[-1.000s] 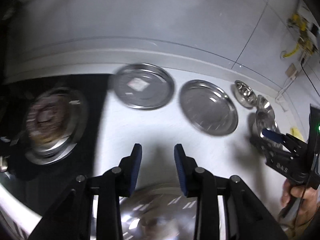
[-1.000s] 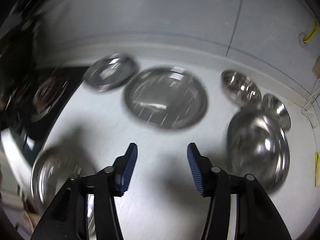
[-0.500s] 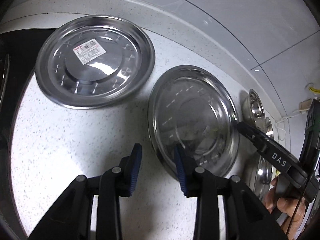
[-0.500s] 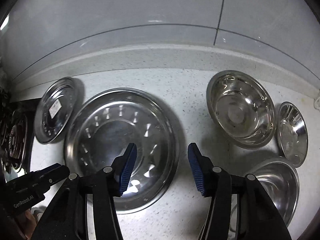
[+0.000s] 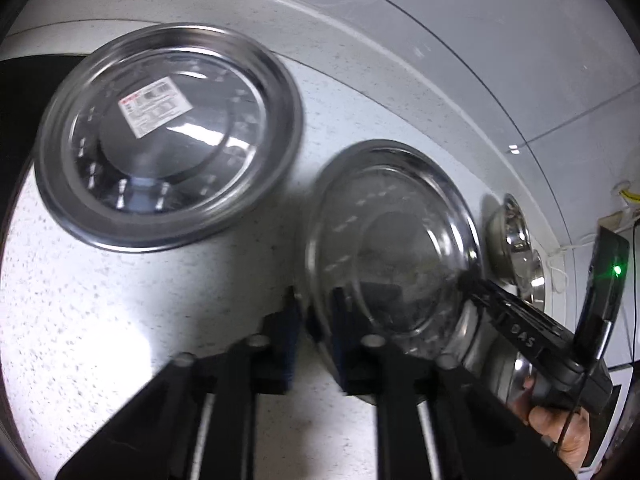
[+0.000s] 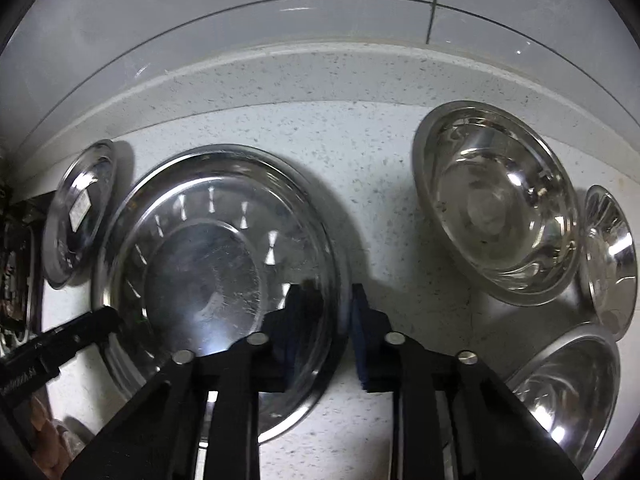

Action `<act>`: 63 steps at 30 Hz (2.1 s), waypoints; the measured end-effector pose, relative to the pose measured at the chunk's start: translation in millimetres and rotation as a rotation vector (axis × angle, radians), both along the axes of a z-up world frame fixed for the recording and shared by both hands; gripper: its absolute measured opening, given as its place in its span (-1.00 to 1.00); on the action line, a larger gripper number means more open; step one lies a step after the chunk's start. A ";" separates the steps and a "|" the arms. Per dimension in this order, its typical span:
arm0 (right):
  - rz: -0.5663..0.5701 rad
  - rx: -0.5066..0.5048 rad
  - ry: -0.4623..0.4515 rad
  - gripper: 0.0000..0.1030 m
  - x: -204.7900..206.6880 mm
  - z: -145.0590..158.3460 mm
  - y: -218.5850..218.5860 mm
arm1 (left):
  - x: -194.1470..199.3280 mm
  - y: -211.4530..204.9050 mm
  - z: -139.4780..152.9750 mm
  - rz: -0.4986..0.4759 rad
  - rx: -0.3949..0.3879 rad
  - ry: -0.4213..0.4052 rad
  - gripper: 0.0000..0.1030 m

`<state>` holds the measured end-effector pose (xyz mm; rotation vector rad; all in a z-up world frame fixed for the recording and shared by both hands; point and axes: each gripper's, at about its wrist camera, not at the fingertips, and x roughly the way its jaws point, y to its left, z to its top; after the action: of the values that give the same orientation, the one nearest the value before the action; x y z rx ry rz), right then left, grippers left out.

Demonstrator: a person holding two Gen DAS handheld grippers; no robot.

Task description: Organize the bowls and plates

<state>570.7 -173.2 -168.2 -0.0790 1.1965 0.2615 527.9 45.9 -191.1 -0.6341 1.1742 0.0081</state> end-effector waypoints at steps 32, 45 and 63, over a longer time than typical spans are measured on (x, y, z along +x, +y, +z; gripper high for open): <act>0.104 0.167 -0.080 -0.80 -305.4 58.6 56.2 | -300.6 79.4 84.0 -0.086 0.098 -0.095 -0.82; 0.049 0.124 0.016 -0.79 -327.8 21.2 65.9 | -313.3 80.6 35.6 -0.114 0.128 -0.032 -0.82; 0.043 0.079 -0.027 -0.74 -334.1 17.8 70.1 | -300.4 68.5 28.0 -0.145 0.284 -0.057 -0.81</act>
<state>236.6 -103.1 -150.4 -0.0397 1.1570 0.3437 227.5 114.5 -163.1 -0.2968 1.1358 0.0334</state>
